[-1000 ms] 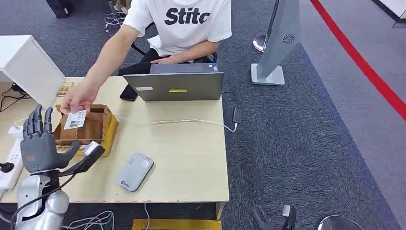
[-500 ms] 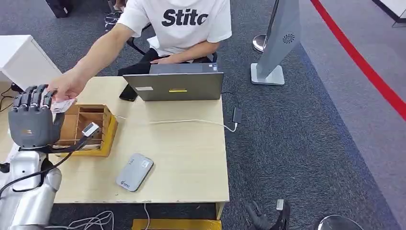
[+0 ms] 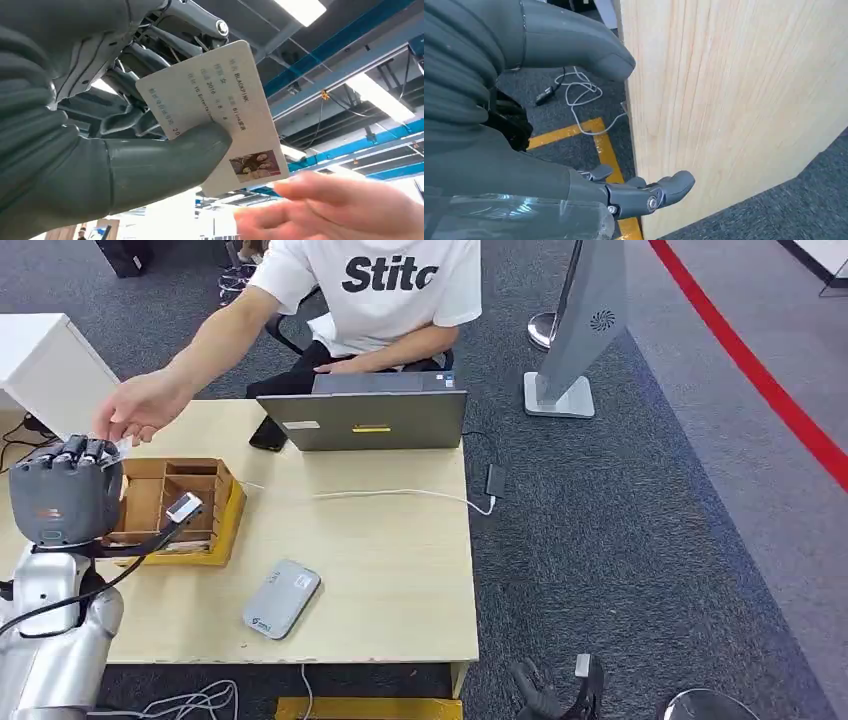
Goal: Pass the card to the sensor for recognition and then transmit it.
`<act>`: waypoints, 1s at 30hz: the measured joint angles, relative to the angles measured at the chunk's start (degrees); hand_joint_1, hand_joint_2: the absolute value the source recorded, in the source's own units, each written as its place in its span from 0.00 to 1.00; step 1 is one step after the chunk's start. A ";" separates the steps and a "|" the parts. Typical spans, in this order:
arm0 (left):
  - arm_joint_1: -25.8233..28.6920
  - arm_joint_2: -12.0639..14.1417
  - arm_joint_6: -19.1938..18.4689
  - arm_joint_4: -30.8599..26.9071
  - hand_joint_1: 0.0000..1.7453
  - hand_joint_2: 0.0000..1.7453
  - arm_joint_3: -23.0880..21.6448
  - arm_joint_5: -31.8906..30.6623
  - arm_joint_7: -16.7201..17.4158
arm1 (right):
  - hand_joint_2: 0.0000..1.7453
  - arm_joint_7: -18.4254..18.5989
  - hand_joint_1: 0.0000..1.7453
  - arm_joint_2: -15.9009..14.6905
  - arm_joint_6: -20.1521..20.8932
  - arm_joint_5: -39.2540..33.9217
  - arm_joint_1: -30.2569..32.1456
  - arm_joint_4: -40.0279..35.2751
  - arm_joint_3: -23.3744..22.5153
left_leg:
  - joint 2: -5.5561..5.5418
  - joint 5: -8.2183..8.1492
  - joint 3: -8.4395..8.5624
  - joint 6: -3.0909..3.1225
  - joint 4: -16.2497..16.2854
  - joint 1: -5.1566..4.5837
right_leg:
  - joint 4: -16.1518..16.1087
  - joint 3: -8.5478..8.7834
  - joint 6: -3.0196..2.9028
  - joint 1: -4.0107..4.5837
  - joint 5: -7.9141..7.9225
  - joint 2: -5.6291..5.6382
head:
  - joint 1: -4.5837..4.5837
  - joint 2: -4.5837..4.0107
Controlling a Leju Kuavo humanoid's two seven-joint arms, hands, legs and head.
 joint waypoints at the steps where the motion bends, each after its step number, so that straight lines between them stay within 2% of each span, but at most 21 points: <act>1: 0.00 -0.02 0.00 0.00 1.00 1.00 0.00 0.00 0.02 | 1.00 0.00 0.00 0.00 -0.13 0.00 0.00 0.00 0.00 | 0.00 0.00 0.00 0.00 0.00 0.00 | 0.00 0.00 0.00 0.00 0.00 0.00 | 0.00 0.00; 5: 0.05 -0.02 0.00 0.46 1.00 1.00 0.00 0.02 -0.07 | 1.00 -0.11 0.00 0.00 -0.13 -0.15 0.00 0.00 0.00 | 0.00 0.00 -0.01 0.00 0.00 0.00 | 0.00 0.00 0.00 0.00 0.00 0.01 | 0.00 0.00; 8: 1.42 -0.54 0.00 0.48 1.00 1.00 0.00 5.47 -4.60 | 1.00 -0.50 0.00 0.02 -0.44 -1.16 0.01 0.00 -0.02 | 0.01 -0.01 -0.01 0.00 0.00 -0.01 | 0.00 0.00 0.00 -0.01 0.00 0.01 | 0.00 0.00; 10: 4.47 -1.84 0.02 -0.75 1.00 1.00 -0.07 8.49 -8.14 | 1.00 -1.27 0.00 0.02 -0.37 -1.84 0.08 0.00 0.00 | 0.06 -0.03 0.02 0.01 0.00 -0.04 | -0.01 0.00 0.01 -0.04 -0.01 0.08 | -0.02 0.00; 13: 11.39 -5.15 0.13 -3.95 1.00 1.00 -1.48 7.47 -10.95 | 1.00 -2.19 0.00 0.02 -0.37 -2.62 0.52 0.00 -0.02 | 0.07 -0.08 -0.01 0.08 0.00 -0.04 | -0.06 0.00 0.06 -0.05 -0.06 0.09 | -0.04 0.00; 16: 17.25 -8.46 0.15 -5.86 1.00 1.00 -3.06 5.70 -11.80 | 1.00 -2.40 0.00 0.02 -0.17 -3.67 0.76 0.00 -0.02 | 0.08 -0.15 -0.04 0.13 0.00 -0.05 | -0.10 0.00 0.08 -0.05 -0.06 0.10 | 0.00 0.00; 21: 22.34 -11.94 0.13 -6.10 1.00 1.00 -3.65 5.70 -13.12 | 1.00 -2.75 0.00 0.00 -0.13 -4.48 1.12 0.00 0.00 | 0.06 -0.22 -0.05 0.24 0.00 -0.05 | -0.12 0.00 0.22 -0.05 -0.16 0.06 | -0.02 0.00; 30: 23.23 -14.65 0.13 1.01 1.00 1.00 -2.89 3.28 -12.98 | 1.00 -2.91 0.00 -0.02 -0.52 -4.92 1.14 0.00 1.38 | 0.02 -0.13 -0.04 0.13 0.00 -0.01 | -0.06 0.02 0.16 -0.03 -0.12 0.02 | -0.02 0.00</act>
